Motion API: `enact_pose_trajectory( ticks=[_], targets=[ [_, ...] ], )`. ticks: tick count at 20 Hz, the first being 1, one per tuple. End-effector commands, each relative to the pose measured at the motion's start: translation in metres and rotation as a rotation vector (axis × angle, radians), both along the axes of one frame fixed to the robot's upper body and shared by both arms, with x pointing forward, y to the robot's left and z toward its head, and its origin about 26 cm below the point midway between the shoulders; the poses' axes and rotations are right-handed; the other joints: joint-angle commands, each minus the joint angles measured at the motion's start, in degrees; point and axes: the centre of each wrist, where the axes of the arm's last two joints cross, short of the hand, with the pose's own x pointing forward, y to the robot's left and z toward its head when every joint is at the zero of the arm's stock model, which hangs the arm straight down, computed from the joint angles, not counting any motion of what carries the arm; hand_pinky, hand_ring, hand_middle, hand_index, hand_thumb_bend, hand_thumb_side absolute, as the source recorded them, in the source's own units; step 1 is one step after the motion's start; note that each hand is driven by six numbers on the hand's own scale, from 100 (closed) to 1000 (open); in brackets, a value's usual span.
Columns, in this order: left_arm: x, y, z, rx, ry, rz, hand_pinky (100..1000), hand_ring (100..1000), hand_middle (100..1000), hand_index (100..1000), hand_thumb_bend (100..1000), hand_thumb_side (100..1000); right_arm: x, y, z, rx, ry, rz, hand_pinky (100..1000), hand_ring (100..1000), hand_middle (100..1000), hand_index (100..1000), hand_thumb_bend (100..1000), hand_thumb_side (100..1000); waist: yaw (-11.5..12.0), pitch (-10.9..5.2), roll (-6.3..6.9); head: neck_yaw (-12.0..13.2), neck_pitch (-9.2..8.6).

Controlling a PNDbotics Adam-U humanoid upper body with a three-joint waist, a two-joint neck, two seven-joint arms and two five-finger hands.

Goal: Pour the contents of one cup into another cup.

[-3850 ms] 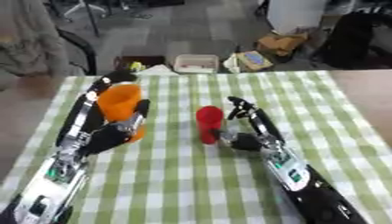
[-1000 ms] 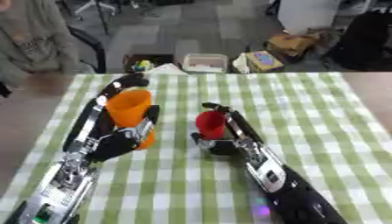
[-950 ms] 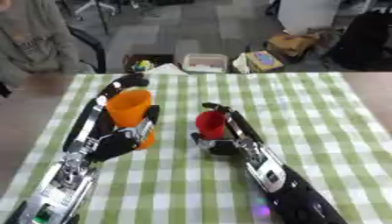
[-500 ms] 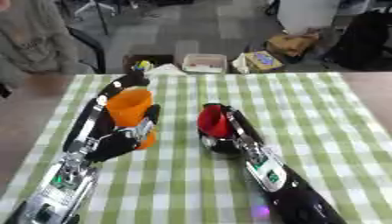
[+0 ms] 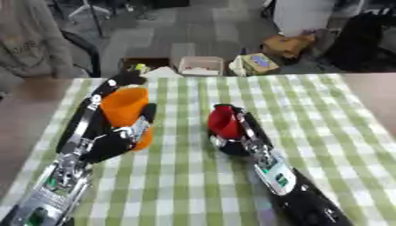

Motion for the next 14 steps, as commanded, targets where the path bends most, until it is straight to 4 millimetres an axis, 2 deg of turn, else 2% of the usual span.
enact_pose_trajectory(
  ticks=[1,5,9,14],
  targets=[
    [-0.002,0.012,0.018,0.010,-0.045,0.009,367,424,756,866,100,250,-0.001,-0.008,0.016,0.007,-0.040,0.022,449,569,290,853,100,100,-0.31,-1.46,0.07,0.16,-0.49],
    [-0.007,0.024,0.034,0.071,-0.083,-0.001,366,424,754,864,100,241,-0.011,0.001,0.021,0.000,-0.060,0.134,453,571,293,853,100,100,-1.04,-1.92,0.20,0.03,-0.41],
    [-0.018,0.032,0.059,0.146,-0.132,-0.044,363,422,749,864,100,224,-0.024,0.016,0.027,-0.007,-0.067,0.261,455,572,295,852,100,100,-1.48,-2.41,0.32,-0.14,-0.30],
    [-0.027,0.037,0.077,0.223,-0.154,-0.068,361,422,747,864,100,212,-0.039,0.049,0.035,-0.020,-0.058,0.439,458,574,295,852,100,100,-1.85,-2.94,0.17,-0.38,-0.29]
  ],
)
